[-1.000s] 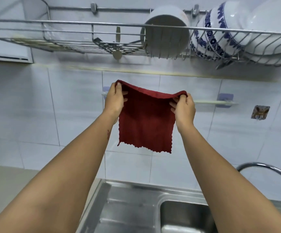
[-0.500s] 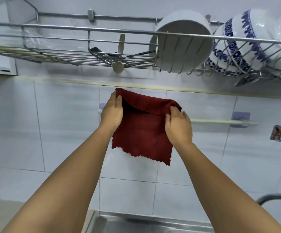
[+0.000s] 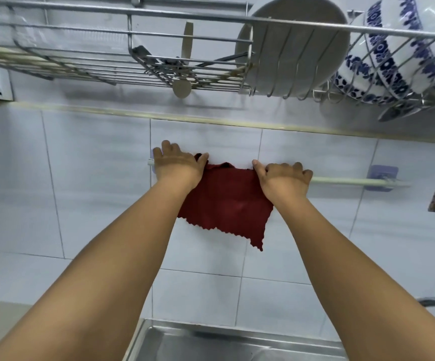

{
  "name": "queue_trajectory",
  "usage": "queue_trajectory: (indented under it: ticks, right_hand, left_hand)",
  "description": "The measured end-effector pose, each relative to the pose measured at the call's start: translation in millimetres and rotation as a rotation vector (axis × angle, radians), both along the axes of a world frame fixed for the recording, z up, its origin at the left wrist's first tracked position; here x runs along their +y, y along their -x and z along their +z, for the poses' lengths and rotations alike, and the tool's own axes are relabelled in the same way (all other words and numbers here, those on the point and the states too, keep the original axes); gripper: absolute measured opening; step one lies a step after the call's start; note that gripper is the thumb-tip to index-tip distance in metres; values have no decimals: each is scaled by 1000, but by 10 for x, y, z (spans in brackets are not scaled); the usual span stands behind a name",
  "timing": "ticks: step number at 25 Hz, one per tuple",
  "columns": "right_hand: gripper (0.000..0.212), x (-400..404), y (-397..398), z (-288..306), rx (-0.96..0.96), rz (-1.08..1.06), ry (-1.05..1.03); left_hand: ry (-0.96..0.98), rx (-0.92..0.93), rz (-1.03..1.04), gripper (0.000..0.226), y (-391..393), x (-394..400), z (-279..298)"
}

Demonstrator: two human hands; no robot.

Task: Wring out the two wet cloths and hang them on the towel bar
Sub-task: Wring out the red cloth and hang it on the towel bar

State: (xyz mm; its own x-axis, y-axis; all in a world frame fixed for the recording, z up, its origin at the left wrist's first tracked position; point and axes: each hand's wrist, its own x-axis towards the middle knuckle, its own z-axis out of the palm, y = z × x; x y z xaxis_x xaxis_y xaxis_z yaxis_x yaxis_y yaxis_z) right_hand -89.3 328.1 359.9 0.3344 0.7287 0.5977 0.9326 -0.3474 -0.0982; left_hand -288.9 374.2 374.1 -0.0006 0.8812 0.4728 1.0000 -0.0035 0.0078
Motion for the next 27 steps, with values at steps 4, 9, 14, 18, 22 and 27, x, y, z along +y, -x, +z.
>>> queue_trajectory:
  ticks: [4,9,14,18,22,27]
  right_hand:
    - [65,43,-14,-208,-65,48,-322]
    - [56,81,-2,-105,-22,8,-338]
    - [40,48,14,-184,-192,361,-245]
    - [44,64,-15,-106,-214,300,-268]
    - [35,26,11,-186,-259,274,-419]
    - [45,73,-55,-226,-171,315,-250]
  left_hand:
    - [-222,-263,-120,60,93,-12,-57]
    - [-403,-127,-580,28,227,-5,-201]
    - [-238,-118,-543,37,243,7,-212]
    - [-155,33,-307,56,149,49,-161]
    - [-350,-22,-494,32,144,31,-201]
    - [-96,25,-403,42,132,87,-138]
